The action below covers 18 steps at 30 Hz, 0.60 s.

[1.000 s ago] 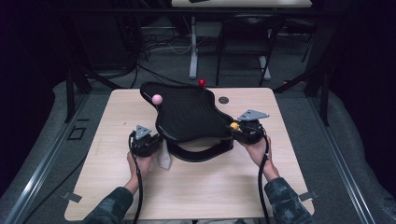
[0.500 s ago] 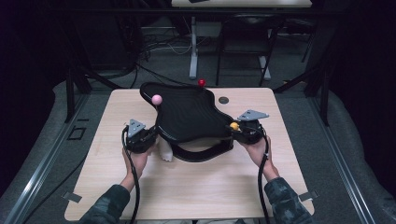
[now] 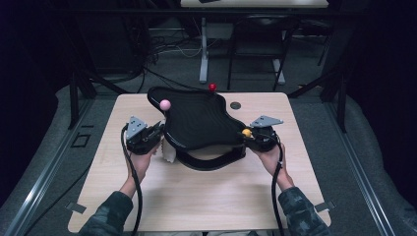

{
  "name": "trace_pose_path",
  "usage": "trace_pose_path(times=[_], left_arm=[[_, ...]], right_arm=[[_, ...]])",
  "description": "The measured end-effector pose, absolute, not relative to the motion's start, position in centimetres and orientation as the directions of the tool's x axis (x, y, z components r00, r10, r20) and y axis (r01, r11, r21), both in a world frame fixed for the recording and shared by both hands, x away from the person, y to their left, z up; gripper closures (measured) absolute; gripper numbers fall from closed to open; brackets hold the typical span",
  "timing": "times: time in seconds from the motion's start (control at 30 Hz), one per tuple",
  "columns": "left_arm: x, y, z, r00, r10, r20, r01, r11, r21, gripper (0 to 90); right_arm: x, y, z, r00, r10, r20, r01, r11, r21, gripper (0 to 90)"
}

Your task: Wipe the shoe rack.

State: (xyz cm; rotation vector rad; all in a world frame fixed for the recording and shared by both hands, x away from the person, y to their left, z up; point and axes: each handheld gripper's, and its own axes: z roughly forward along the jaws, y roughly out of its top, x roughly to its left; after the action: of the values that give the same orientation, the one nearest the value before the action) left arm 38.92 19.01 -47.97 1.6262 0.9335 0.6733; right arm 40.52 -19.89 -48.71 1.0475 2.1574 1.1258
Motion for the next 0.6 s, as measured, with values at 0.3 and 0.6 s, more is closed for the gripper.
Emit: trace_pose_path(times=[0.3,0.6], left_arm=[[39.0,20.0,-47.7,0.51,0.859,-0.05,0.225,-0.077,0.971,82.5],[38.5,21.3,-46.7,0.484,0.873,-0.058,0.2,-0.045,0.979,82.5]], right_arm=[[40.5,-19.9,-48.7,-0.591,0.803,-0.074,0.4,0.371,0.838,60.1],[40.9,-20.6,-48.7,-0.626,0.777,-0.065,0.384,0.38,0.842,60.3]])
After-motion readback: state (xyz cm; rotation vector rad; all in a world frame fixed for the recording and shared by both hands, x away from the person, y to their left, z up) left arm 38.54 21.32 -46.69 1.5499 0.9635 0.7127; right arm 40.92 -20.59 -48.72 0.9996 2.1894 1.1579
